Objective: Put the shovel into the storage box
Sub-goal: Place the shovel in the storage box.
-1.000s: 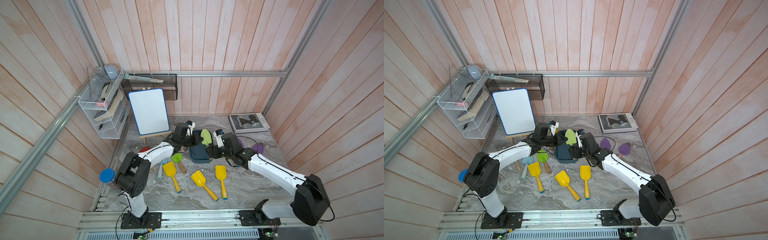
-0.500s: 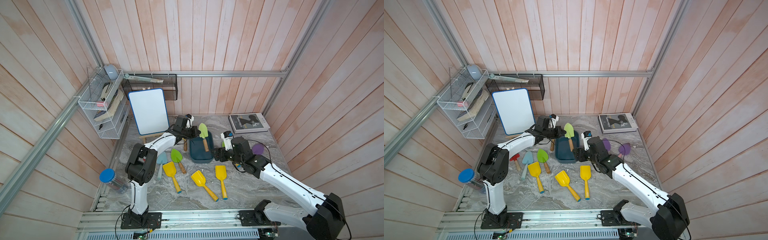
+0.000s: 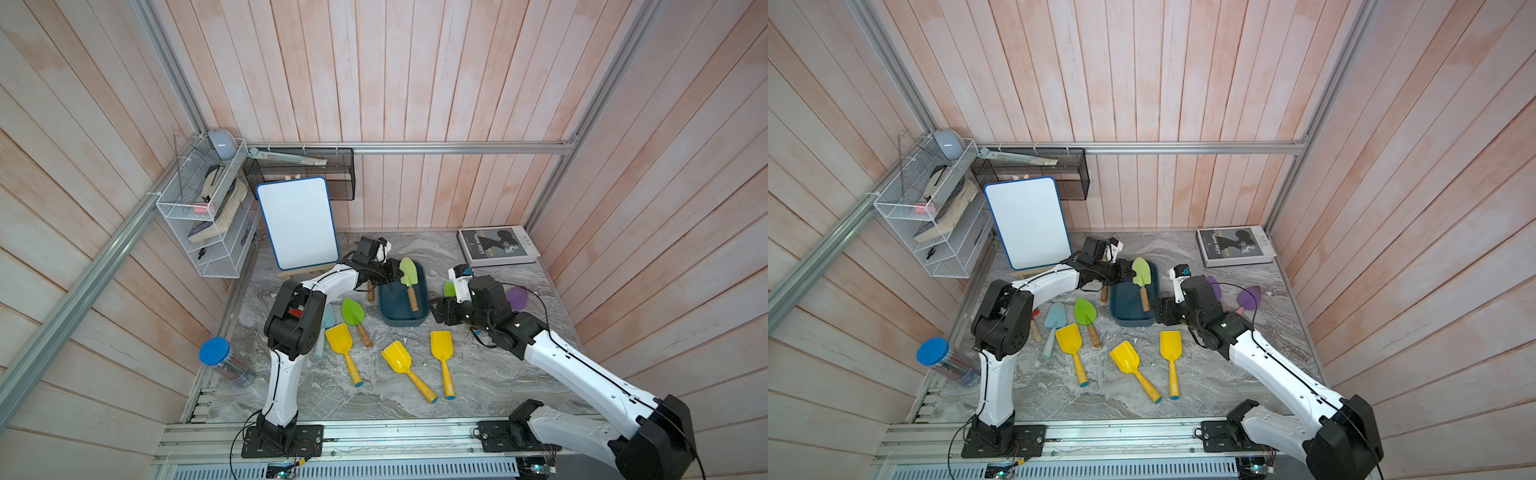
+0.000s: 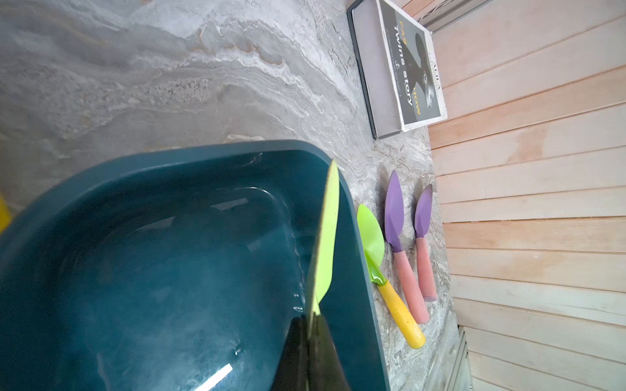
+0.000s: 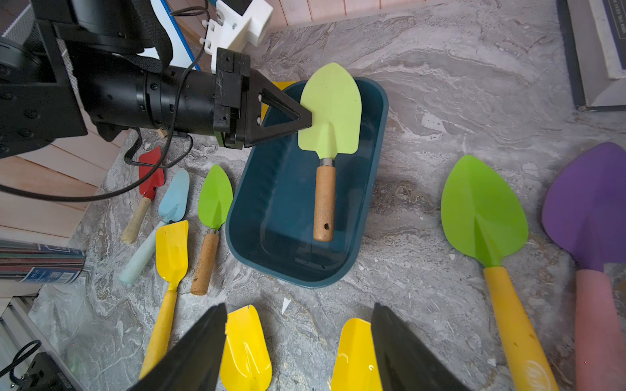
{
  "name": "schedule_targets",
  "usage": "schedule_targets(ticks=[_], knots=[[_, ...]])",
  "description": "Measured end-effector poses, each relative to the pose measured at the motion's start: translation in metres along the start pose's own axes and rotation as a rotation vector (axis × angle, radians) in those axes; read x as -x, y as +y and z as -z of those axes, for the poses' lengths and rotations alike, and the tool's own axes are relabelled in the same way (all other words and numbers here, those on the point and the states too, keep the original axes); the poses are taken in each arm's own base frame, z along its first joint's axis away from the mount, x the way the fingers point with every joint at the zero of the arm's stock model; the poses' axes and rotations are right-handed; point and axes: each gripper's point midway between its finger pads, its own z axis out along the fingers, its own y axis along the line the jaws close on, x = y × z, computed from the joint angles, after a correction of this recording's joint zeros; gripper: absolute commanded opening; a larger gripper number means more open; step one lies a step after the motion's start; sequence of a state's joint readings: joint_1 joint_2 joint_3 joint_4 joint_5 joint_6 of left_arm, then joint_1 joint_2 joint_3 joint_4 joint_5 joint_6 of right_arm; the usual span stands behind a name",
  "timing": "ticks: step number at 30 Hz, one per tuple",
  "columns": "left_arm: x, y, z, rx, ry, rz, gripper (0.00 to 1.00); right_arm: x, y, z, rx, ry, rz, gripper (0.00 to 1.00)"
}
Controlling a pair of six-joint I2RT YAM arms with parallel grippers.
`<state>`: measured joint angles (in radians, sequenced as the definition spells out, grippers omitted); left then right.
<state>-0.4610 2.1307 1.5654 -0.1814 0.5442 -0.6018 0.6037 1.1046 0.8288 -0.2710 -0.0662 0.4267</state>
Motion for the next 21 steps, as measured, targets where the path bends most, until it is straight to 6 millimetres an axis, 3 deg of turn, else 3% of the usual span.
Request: schedule_targets(ticks=[21], knots=[[-0.02, 0.008, -0.022, 0.076, 0.134, 0.075, 0.0, -0.007, -0.004, -0.003, 0.0, 0.02, -0.018, 0.73]])
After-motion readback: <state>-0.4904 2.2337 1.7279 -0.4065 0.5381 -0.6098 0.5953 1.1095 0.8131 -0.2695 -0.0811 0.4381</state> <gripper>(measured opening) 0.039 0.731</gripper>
